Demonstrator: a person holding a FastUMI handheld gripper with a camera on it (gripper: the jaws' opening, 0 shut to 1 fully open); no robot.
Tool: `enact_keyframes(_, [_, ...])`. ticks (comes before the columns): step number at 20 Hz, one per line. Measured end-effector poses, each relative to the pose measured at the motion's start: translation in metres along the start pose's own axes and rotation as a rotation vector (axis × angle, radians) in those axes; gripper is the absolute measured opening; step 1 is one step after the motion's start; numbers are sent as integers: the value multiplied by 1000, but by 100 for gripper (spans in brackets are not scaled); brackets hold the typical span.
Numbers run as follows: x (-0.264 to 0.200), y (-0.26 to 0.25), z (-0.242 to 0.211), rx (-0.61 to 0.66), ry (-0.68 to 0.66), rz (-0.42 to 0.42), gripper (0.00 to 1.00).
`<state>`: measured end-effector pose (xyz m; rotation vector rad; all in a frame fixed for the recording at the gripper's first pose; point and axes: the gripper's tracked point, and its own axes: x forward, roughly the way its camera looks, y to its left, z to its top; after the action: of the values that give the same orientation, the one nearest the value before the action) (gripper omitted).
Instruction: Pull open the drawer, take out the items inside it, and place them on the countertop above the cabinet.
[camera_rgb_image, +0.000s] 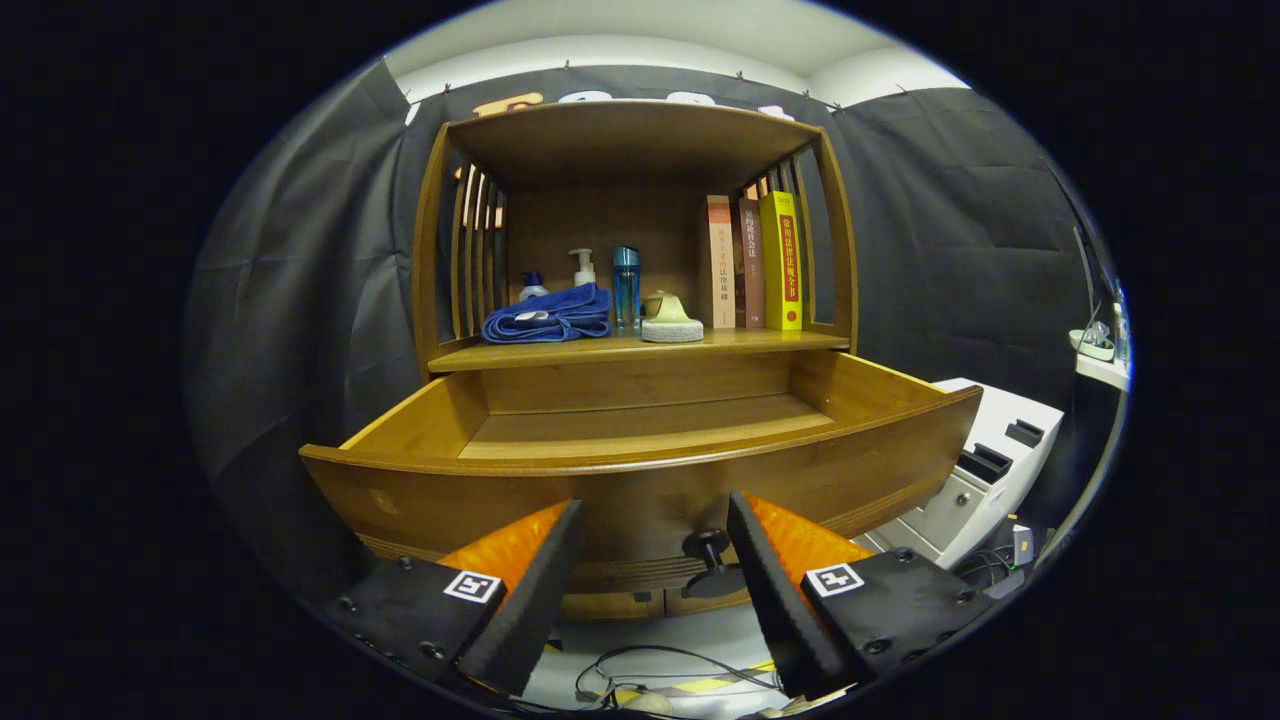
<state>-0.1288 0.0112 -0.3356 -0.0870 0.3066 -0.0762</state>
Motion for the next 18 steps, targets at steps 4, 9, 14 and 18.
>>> enact_keyframes(4, [7, 5, 1, 7, 10, 20, 95])
enact_keyframes(9, [13, 10, 1, -7, 16, 39, 95])
enact_keyframes(14, [13, 10, 2, 15, 18, 35, 95])
enact_keyframes(18, [17, 7, 1, 55, 25, 14, 95])
